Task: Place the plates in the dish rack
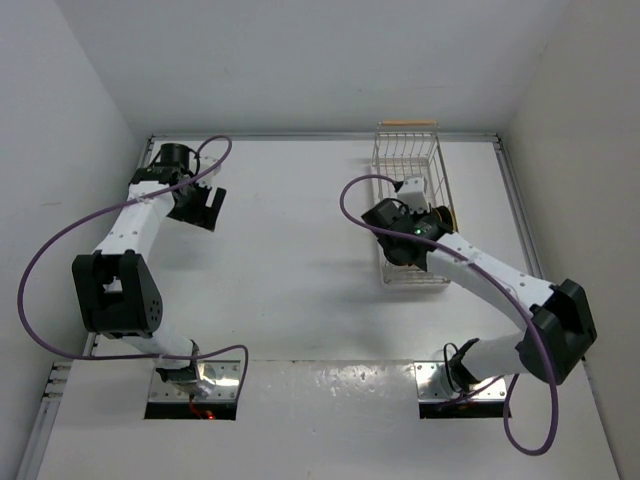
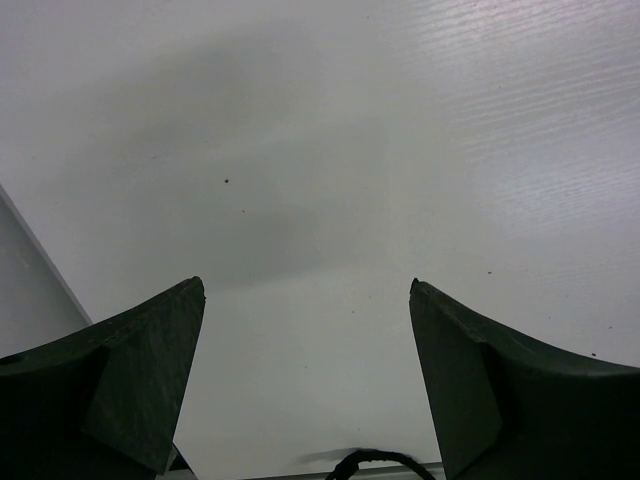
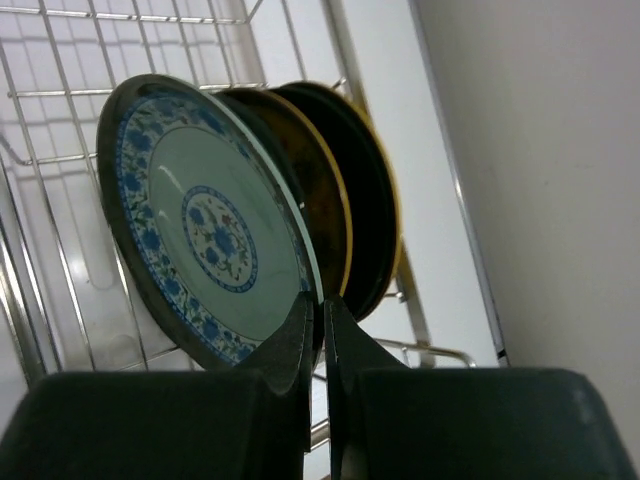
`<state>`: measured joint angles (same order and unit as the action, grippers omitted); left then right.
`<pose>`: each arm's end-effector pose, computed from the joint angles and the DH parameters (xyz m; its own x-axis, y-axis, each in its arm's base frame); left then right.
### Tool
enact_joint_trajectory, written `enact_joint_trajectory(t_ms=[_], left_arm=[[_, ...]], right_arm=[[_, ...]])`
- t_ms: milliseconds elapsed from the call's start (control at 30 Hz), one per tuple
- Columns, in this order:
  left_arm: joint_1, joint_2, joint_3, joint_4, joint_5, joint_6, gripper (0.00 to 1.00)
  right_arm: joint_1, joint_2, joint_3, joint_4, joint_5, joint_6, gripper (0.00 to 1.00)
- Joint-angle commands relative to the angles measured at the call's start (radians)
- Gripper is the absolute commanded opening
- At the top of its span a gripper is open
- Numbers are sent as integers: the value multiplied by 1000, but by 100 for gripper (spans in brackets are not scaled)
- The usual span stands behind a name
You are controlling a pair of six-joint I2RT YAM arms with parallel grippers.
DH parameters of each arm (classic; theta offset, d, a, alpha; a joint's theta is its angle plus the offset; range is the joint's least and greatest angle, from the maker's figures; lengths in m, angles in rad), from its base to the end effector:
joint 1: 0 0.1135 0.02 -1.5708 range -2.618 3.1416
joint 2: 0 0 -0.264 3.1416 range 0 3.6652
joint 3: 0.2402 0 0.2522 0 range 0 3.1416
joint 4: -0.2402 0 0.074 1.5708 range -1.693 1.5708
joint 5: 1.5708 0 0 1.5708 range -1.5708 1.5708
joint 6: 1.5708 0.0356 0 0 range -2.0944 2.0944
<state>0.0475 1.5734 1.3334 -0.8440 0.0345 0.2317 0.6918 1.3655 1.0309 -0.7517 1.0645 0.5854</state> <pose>0.3238 0.0142 0.2807 -0.8664 0.1886 -0.4623 0.1722 0.9820 0.0777 0.2199 0.1417 0.2674 -0.5656 -0.1206 -0.8158 0.3802 0.8398 -0.3877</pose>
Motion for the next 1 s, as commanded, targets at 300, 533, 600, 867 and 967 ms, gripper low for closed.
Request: enact_joint_trajectory(t_ms=[300,533,600,867,967], left_arm=[[2,10,24,-6,13,8,88],[2,10,24,-6,13,8,88],[2,10,24,-6,13,8,88],[2,19,33,-6,13,8,88],[2,19,33,-6,22,8,88]], right_arm=[[0,41,-15,-30,-51,152,0],[23,57,-34,-25,-90,174,16],[35,47,-31,-12,-89,147,34],[40,-124,-12,136,-57,-123,45],[37,-216,-54,302,-132,-205,49]])
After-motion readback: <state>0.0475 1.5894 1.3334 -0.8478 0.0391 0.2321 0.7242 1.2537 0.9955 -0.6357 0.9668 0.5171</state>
